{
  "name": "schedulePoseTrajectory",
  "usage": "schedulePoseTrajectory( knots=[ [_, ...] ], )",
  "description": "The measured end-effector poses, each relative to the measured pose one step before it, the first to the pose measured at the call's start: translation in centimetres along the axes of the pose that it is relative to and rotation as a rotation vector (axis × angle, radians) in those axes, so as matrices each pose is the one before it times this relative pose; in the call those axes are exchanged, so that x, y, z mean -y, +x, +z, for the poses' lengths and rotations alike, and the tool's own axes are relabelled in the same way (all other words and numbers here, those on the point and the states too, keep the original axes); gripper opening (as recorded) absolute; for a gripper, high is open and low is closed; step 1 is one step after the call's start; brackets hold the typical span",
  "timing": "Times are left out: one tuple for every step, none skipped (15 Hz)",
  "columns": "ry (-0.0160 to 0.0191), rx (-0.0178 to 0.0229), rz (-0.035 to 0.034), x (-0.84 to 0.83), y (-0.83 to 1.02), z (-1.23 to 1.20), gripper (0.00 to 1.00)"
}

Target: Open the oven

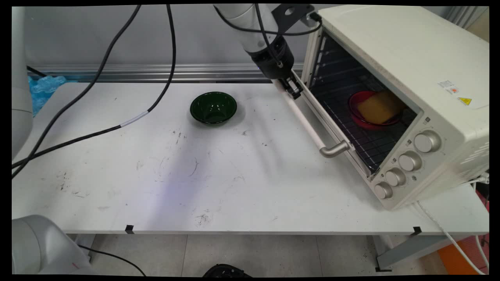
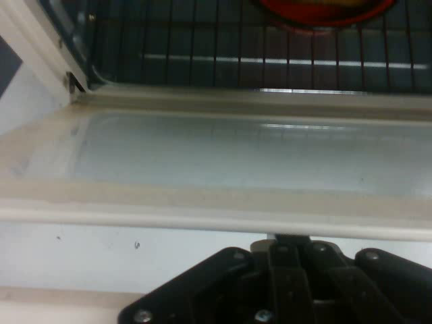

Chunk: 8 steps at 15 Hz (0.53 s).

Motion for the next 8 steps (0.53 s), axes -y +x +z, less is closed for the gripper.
schedulePoseTrajectory(
  knots=[
    [-0.00221, 0.00468, 0.00751, 0.110, -0.291, 0.257, 0.00],
    [-0.00140, 0.00297, 0.00459, 0.071, -0.187, 0.158, 0.00],
    [-0.00185, 0.00368, 0.00658, 0.096, -0.278, 0.241, 0.00],
    [-0.00155, 0.00182, 0.00414, 0.056, -0.178, 0.159, 0.00],
    [-0.00300, 0.00181, 0.00574, 0.071, -0.269, 0.249, 0.00],
    [-0.00159, 0.00113, 0.00351, 0.042, -0.160, 0.149, 0.00],
    [-0.00295, 0.00101, 0.00535, 0.057, -0.248, 0.230, 0.00],
    [-0.00356, 0.00077, 0.00660, 0.058, -0.291, 0.286, 0.00]
  ],
)
